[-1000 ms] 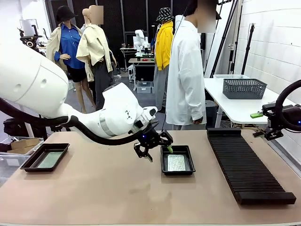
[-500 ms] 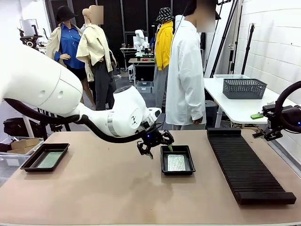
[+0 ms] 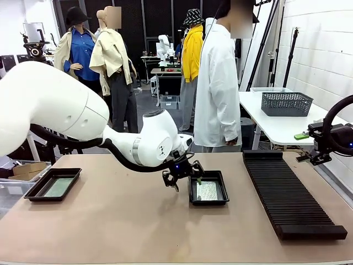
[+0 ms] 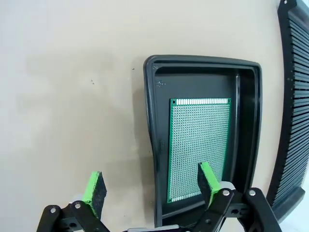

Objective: Inspect and transfer BCBs to ESD trays.
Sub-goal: Pick up the ESD tray and place it on the left side of the table.

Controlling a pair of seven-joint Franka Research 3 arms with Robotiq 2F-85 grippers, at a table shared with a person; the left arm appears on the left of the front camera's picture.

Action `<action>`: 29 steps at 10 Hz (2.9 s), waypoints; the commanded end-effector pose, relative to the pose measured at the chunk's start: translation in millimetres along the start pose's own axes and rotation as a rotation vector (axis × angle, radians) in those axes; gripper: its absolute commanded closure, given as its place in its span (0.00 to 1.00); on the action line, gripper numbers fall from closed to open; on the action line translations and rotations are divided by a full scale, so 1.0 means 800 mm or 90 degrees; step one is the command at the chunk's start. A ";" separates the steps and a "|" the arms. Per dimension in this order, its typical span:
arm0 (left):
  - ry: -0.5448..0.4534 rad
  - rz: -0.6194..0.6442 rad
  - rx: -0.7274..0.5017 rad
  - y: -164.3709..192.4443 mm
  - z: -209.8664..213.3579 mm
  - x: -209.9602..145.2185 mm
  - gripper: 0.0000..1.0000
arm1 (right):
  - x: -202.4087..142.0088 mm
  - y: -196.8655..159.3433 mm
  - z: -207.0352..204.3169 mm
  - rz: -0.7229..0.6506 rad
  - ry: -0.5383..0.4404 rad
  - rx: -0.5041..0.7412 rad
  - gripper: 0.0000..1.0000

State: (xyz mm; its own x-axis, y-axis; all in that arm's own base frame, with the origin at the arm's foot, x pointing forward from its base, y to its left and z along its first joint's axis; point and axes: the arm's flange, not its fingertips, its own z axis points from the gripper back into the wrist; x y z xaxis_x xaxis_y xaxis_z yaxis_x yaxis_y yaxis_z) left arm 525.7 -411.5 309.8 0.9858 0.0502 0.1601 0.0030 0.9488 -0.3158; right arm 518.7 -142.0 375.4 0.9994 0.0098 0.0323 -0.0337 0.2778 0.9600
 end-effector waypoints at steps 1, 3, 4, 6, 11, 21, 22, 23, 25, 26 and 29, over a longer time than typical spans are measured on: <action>-0.009 0.005 0.036 -0.019 -0.007 0.005 0.00 | 0.000 0.003 -0.001 -0.008 -0.007 -0.002 0.00; 0.006 0.007 0.045 -0.021 -0.005 0.005 0.00 | 0.000 0.003 -0.001 -0.008 -0.007 -0.002 0.00; 0.002 -0.008 0.013 -0.007 -0.008 -0.002 0.00 | 0.000 0.003 -0.001 -0.008 -0.007 -0.002 0.00; 0.002 -0.008 0.013 -0.007 -0.008 -0.002 0.00 | 0.000 0.003 -0.001 -0.008 -0.007 -0.002 0.00; 0.002 -0.008 0.013 -0.007 -0.008 -0.002 0.00 | 0.000 0.003 -0.001 -0.008 -0.007 -0.002 0.00; 0.007 -0.039 0.023 -0.005 0.004 -0.003 1.00 | 0.000 0.003 -0.001 -0.008 -0.007 -0.002 0.00; 0.006 -0.038 0.021 -0.003 0.006 -0.003 1.00 | 0.000 0.003 -0.001 -0.008 -0.007 -0.002 0.00; 0.001 -0.040 0.023 -0.004 0.008 -0.004 1.00 | 0.000 0.003 -0.001 -0.008 -0.007 -0.002 0.00; 0.015 -0.038 0.028 -0.004 0.009 -0.004 1.00 | 0.000 0.003 -0.001 -0.008 -0.007 -0.002 0.00; 0.000 -0.029 0.020 -0.012 0.001 0.001 1.00 | 0.000 0.003 -0.001 -0.008 -0.007 -0.002 0.00; 0.000 -0.029 0.020 -0.012 0.001 0.001 1.00 | 0.000 0.003 -0.001 -0.008 -0.007 -0.002 0.00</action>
State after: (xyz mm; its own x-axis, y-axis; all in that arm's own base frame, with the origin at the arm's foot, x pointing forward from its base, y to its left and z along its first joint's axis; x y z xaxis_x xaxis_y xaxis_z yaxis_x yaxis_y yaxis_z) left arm 526.4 -420.9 314.2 0.9853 0.0047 0.1708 0.0436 0.9595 -0.2782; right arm 518.7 -142.1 375.4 0.9994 0.0096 0.0322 -0.0336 0.2778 0.9600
